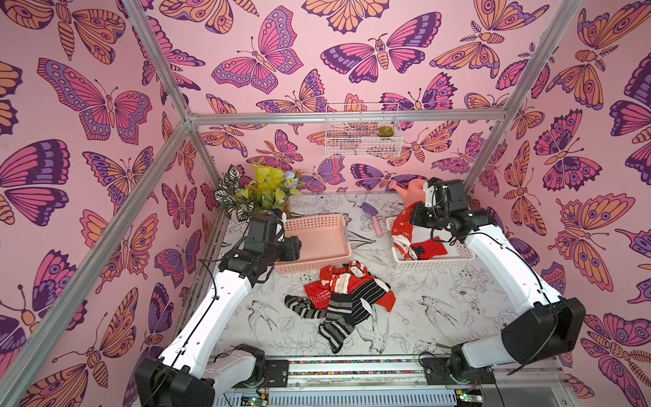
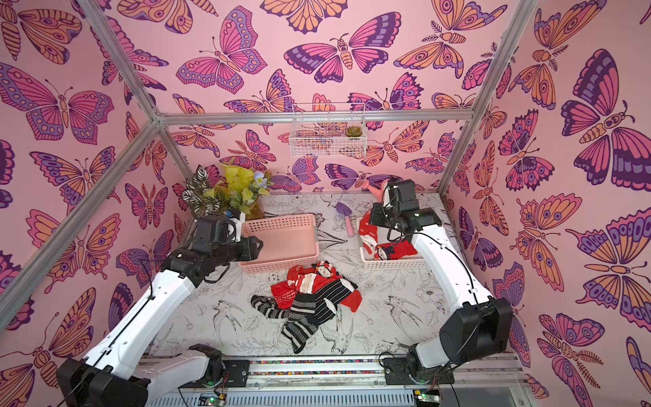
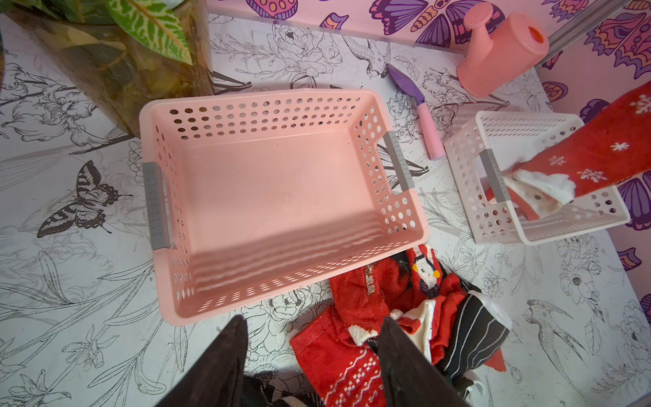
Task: Sort the socks into the basket by color
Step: Place the sock in the bin.
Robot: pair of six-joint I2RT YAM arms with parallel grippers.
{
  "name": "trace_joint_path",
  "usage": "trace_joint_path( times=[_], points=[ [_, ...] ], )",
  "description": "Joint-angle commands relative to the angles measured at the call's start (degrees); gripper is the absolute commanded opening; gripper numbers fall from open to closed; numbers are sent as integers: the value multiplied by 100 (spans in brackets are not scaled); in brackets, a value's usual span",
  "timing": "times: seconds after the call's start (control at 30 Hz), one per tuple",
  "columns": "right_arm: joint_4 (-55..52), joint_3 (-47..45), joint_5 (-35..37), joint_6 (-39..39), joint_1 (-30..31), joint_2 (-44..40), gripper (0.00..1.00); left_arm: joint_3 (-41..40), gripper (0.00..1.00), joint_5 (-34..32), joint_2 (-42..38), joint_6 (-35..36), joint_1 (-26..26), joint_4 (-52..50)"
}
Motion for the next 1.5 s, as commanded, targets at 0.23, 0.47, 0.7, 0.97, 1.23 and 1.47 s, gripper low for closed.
trace_joint_path(
  times=[0.23, 0.47, 0.7, 0.97, 1.23, 1.47],
  points=[
    [707, -615, -164, 204, -580, 260, 0, -83, 62, -50, 40, 80, -38, 71],
    [818, -829, -192, 246, -981, 511, 0, -94, 62, -48, 20, 80, -38, 72],
    [836, -929, -90, 187, -1233, 781, 0, -86, 62, -41, 6, 80, -38, 76],
    [895, -1000, 24, 222, -1399, 942, 0, -89, 62, -32, 4, 80, -39, 73],
    [1019, -1114, 151, 314, -1612, 1067, 0, -90, 62, -22, 18, 80, -38, 78],
    [1186, -1181, 99, 340, -1793, 1249, 0, -88, 62, -5, 47, 77, -38, 71]
  ],
)
